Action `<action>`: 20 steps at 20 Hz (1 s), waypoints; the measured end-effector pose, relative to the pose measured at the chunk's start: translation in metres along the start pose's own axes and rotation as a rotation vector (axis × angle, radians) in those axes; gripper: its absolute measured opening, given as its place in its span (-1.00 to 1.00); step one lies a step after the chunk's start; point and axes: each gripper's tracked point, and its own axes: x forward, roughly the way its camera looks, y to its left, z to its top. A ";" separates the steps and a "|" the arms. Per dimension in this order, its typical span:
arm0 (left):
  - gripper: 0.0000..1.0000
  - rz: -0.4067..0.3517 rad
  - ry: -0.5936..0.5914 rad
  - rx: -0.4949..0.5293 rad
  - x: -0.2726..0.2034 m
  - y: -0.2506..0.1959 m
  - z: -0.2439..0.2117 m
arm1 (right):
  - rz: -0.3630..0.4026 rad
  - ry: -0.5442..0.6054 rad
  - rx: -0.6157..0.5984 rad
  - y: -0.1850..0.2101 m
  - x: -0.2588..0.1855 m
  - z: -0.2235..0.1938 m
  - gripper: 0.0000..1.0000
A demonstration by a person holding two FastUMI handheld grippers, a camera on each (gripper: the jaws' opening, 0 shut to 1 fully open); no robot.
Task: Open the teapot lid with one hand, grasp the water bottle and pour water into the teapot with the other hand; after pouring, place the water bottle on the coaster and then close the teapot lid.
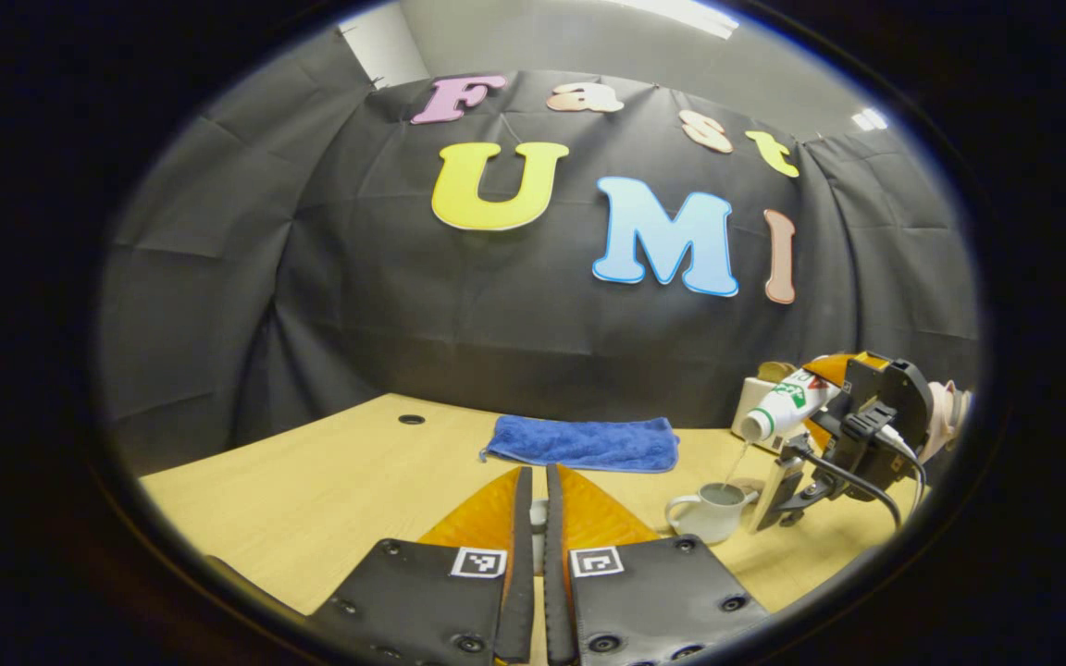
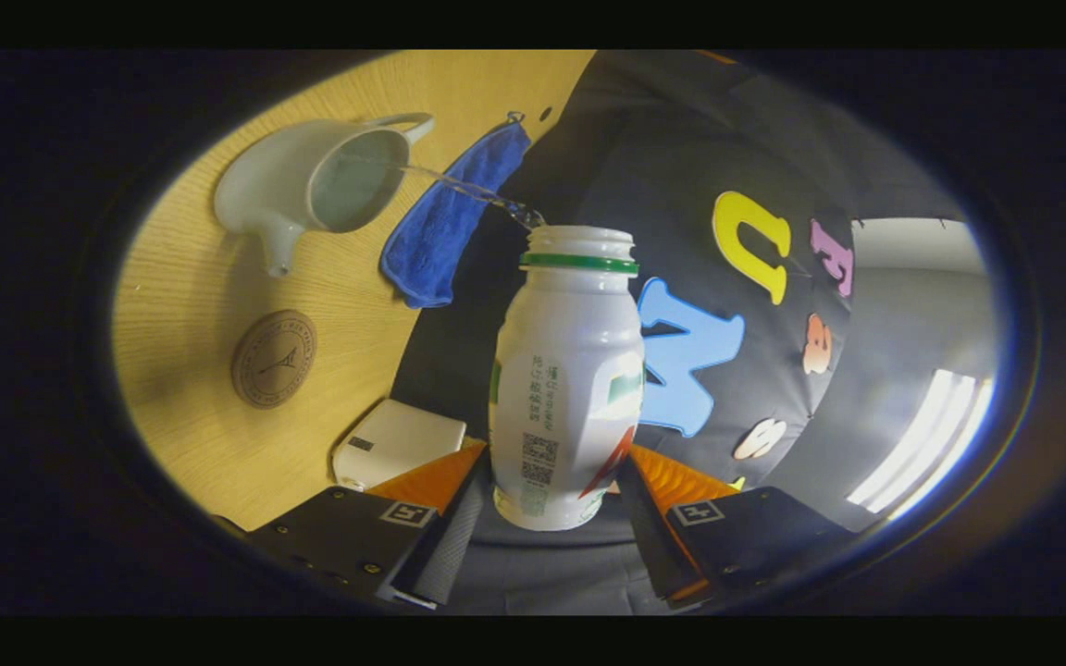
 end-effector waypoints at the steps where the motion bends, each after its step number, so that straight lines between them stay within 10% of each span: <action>1: -0.70 -0.001 0.001 0.000 -0.001 0.000 0.000 | -0.004 -0.001 -0.005 -0.001 0.002 -0.001 0.55; 20: -0.70 -0.004 0.019 0.002 0.001 -0.002 -0.005 | -0.034 -0.023 -0.059 -0.007 -0.001 -0.001 0.55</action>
